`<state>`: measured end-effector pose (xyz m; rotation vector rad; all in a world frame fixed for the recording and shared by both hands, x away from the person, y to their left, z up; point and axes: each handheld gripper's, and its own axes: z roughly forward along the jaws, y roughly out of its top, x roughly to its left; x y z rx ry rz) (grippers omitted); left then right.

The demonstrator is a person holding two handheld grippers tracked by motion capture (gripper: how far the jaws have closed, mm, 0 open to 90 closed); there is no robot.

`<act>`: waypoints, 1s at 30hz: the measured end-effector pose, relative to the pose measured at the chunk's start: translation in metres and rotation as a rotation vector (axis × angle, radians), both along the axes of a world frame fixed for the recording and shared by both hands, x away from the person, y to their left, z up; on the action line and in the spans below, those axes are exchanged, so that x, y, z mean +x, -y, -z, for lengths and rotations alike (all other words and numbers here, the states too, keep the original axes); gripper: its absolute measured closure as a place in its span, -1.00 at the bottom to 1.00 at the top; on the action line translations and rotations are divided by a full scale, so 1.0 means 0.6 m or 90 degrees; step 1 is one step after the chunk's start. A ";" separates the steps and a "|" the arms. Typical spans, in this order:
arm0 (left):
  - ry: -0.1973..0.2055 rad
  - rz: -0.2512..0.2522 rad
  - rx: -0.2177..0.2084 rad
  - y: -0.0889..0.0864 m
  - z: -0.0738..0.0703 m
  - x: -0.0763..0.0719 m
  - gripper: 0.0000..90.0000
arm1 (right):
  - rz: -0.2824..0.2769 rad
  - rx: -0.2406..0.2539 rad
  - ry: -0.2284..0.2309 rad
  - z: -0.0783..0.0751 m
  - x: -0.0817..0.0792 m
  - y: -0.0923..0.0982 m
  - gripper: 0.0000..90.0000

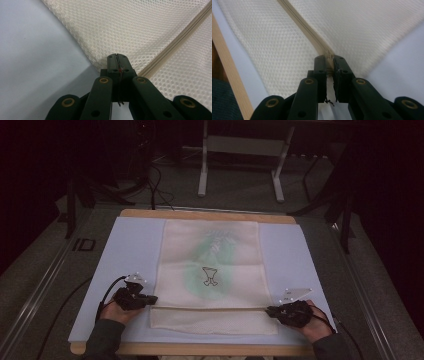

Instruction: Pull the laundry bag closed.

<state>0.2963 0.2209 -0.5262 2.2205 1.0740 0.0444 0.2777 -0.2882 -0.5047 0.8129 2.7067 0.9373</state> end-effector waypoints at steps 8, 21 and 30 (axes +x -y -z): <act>0.001 -0.001 0.001 0.001 0.000 0.000 1.00 | 0.003 0.009 -0.008 0.001 0.000 0.013 0.83; -0.011 -0.001 -0.037 -0.009 0.001 0.002 0.99 | 0.050 0.055 -0.003 0.004 0.007 0.027 0.63; 0.012 -0.010 -0.035 -0.015 -0.007 -0.001 0.98 | 0.108 0.072 0.030 0.002 0.012 0.040 0.53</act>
